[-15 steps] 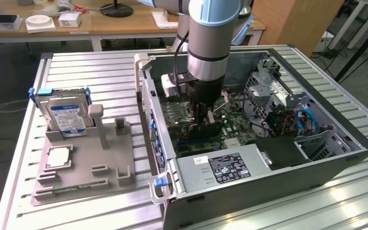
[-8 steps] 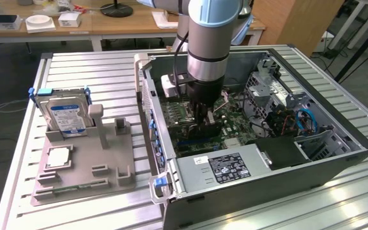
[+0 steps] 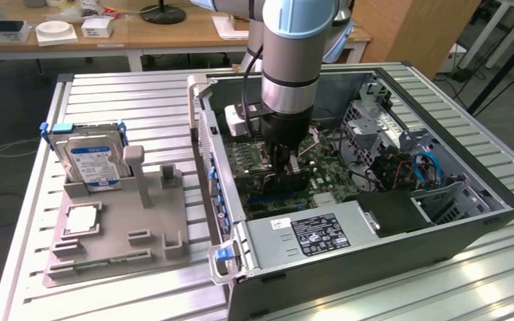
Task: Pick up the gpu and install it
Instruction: 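Insert the gpu into the slot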
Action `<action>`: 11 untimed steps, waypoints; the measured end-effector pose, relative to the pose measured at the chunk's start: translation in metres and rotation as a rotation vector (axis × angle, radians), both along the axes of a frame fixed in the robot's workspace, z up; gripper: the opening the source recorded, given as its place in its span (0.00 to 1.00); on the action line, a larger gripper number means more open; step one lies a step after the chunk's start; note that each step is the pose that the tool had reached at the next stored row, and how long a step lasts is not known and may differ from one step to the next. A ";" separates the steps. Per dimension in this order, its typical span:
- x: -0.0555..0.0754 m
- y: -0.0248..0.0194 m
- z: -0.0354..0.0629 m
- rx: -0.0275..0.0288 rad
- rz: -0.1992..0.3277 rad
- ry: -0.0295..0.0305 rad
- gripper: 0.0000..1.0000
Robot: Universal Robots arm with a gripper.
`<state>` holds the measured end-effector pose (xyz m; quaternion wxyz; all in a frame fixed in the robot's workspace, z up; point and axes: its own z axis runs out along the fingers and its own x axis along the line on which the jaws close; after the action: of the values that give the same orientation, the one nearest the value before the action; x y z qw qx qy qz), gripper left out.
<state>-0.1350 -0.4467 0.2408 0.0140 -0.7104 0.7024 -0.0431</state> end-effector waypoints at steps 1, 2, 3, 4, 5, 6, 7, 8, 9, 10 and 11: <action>0.000 0.0000 0.0000 0.0000 0.000 0.0000 0.26; 0.000 0.0000 0.0000 0.0000 0.000 -0.0001 0.26; 0.000 0.0000 0.0000 0.0000 0.000 0.0000 0.26; 0.000 0.0000 0.0000 0.0000 0.000 0.0000 0.26; 0.000 0.0000 0.0000 0.0000 0.000 0.0000 0.26; 0.000 0.0000 0.0000 0.0000 0.000 0.0000 0.26; 0.000 0.0000 0.0000 0.0000 0.000 0.0000 0.26; 0.000 0.0000 0.0000 0.0000 0.000 0.0000 0.26; 0.000 0.0000 0.0000 0.0000 0.000 0.0000 0.26; 0.000 0.0000 0.0000 0.0000 0.000 0.0000 0.26; 0.000 0.0000 0.0000 0.0000 0.000 0.0000 0.26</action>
<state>-0.1349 -0.4467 0.2408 0.0140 -0.7105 0.7023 -0.0431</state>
